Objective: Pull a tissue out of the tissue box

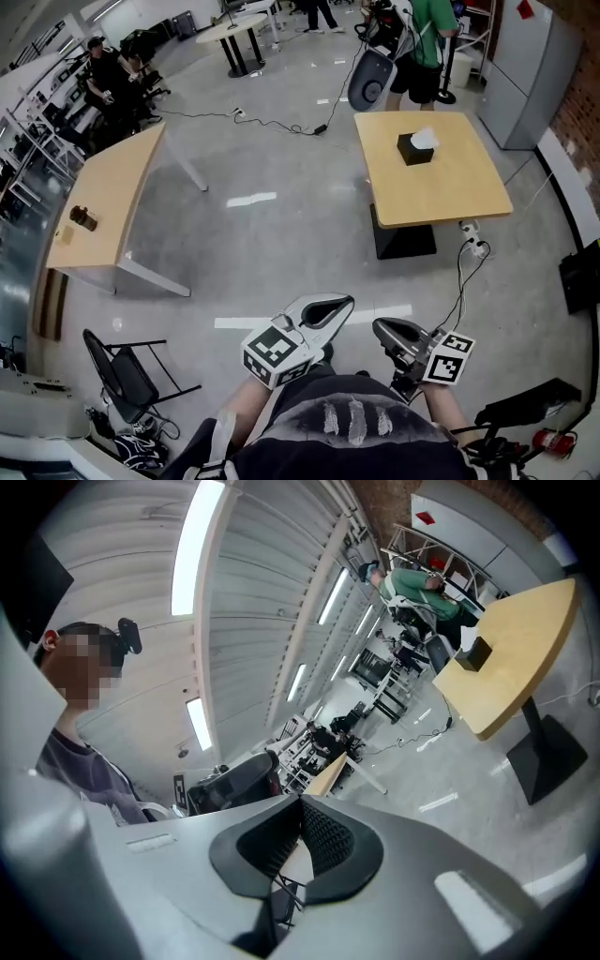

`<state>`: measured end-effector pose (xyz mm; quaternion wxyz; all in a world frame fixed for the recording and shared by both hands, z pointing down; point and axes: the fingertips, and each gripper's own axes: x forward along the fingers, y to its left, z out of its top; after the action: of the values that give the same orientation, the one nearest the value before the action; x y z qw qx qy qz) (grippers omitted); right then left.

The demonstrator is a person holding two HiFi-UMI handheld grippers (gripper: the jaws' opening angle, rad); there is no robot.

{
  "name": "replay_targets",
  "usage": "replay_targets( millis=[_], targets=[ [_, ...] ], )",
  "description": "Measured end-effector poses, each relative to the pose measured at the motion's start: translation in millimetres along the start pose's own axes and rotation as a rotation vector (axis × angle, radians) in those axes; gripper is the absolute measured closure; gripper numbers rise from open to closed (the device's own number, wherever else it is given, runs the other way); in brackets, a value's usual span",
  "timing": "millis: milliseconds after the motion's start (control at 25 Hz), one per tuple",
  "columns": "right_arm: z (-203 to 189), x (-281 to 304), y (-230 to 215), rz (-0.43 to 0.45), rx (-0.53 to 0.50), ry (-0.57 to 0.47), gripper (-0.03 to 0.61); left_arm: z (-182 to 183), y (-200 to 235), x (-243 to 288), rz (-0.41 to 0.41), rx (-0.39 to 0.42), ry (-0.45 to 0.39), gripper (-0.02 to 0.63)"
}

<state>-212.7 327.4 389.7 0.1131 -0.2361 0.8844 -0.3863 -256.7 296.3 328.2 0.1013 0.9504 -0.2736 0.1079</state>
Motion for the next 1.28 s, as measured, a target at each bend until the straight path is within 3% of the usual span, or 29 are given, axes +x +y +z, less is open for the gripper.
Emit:
replay_targets(
  millis=[400,560,840,1280],
  targets=[
    [39.6,86.7,23.2,0.046,-0.169,0.004,0.583,14.1,89.6,-24.3,-0.012,-0.036,-0.084,0.611],
    [37.5,102.2,18.4,-0.041,-0.168,-0.019,0.583,9.7,111.2,-28.7,-0.071,-0.057,-0.101,0.611],
    [37.3,129.6,11.9,-0.115,-0.135,-0.02,0.582,13.1,141.1,-36.8,-0.126,-0.087,-0.139,0.611],
    [34.3,153.0,8.8,-0.085,-0.13,0.04,0.581,13.1,158.3,-38.0,-0.119,-0.127,-0.157,0.611]
  ],
)
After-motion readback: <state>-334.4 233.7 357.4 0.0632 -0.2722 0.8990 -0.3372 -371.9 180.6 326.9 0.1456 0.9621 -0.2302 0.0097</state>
